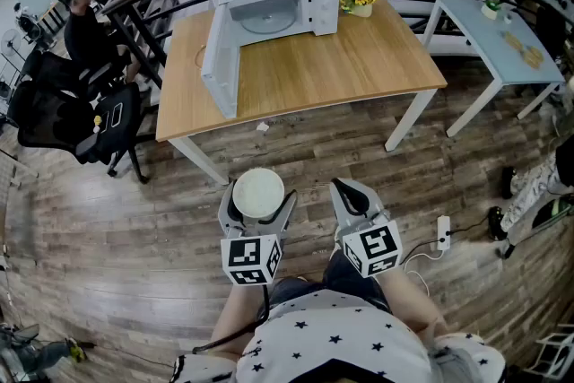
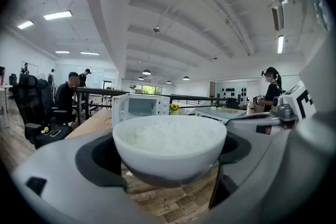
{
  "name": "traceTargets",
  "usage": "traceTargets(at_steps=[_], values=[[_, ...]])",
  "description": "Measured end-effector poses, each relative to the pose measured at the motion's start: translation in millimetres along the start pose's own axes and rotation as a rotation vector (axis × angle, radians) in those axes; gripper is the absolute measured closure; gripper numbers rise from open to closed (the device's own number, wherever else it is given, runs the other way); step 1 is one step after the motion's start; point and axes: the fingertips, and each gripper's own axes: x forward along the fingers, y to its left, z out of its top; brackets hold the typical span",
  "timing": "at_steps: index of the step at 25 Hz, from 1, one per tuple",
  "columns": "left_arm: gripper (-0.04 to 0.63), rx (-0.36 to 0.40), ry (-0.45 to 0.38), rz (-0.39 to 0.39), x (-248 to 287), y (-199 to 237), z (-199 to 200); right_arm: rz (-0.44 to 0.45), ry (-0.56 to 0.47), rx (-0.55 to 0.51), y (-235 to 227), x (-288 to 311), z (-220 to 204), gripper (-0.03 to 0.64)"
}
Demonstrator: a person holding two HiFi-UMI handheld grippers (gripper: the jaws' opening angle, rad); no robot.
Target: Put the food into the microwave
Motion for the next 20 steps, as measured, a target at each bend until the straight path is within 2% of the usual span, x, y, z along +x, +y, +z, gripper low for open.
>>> traceTargets(at_steps=[7, 14, 20], values=[[0.071, -0.036, -0.029, -0.003, -46.9, -3.2, 2.9, 0.028, 0.011, -0.031, 39.1, -34.0, 4.6, 0.612], [0.071, -0.038, -0.042, -0.026, -60.8, -8.9, 4.8, 0.022, -0.009, -0.04, 50.9, -47.5, 10.3, 0.612], [0.071, -0.032, -0.047, -0.048, -70.9, -8.2, 3.9, 0.015, -0.037, 0.003, 60.3, -55.0, 10.5, 0.612]])
